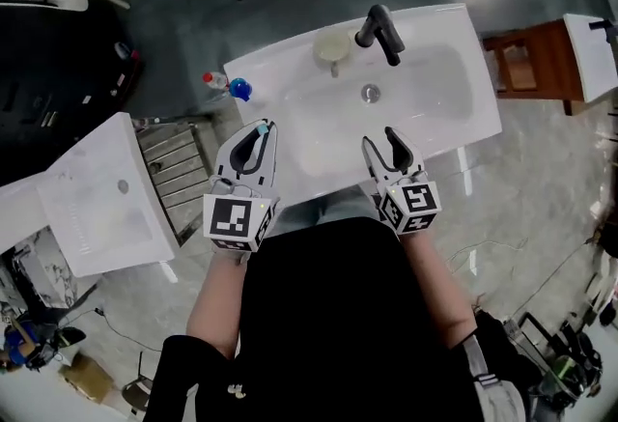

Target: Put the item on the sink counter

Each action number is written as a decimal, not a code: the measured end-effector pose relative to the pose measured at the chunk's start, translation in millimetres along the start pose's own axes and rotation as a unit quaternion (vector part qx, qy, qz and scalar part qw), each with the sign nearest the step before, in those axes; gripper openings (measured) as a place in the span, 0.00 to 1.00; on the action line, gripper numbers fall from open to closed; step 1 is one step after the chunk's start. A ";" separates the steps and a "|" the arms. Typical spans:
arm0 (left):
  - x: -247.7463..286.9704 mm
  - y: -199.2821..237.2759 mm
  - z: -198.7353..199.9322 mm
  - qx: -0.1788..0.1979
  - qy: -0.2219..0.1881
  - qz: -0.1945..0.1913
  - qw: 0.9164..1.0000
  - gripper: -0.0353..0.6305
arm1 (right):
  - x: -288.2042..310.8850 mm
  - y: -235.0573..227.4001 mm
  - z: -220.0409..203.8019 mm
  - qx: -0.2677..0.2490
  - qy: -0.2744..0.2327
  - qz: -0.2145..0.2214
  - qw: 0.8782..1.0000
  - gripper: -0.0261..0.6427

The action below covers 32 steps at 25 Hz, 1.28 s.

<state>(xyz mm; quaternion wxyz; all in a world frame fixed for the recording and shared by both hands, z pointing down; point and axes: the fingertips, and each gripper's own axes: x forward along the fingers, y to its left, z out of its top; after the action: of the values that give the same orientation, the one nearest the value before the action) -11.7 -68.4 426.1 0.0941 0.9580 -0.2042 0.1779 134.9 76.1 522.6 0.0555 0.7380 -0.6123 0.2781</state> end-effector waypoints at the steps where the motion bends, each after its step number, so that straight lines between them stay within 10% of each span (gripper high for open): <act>1: 7.1 -2.9 5.0 0.003 -0.003 -0.005 1.000 0.12 | -3.6 -2.5 0.4 0.003 -0.003 -0.003 1.000 0.36; 5: 38.0 -14.4 31.2 0.020 -0.016 -0.026 0.999 0.12 | -12.9 -12.9 3.3 0.012 -0.012 -0.011 1.000 0.16; 16: 108.3 -26.0 84.3 0.044 -0.043 -0.041 0.997 0.12 | -14.3 -44.2 25.4 0.017 -0.024 -0.012 0.999 0.12; 32: 189.7 -16.1 48.6 -0.060 -0.009 -0.042 0.997 0.12 | 2.8 -93.7 25.9 0.029 -0.009 -0.025 0.999 0.12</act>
<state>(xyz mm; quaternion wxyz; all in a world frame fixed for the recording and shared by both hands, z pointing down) 171.7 -134.1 451.7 0.1567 0.9599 -0.1753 0.1529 231.6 85.6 526.5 0.0354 0.7572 -0.5855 0.2875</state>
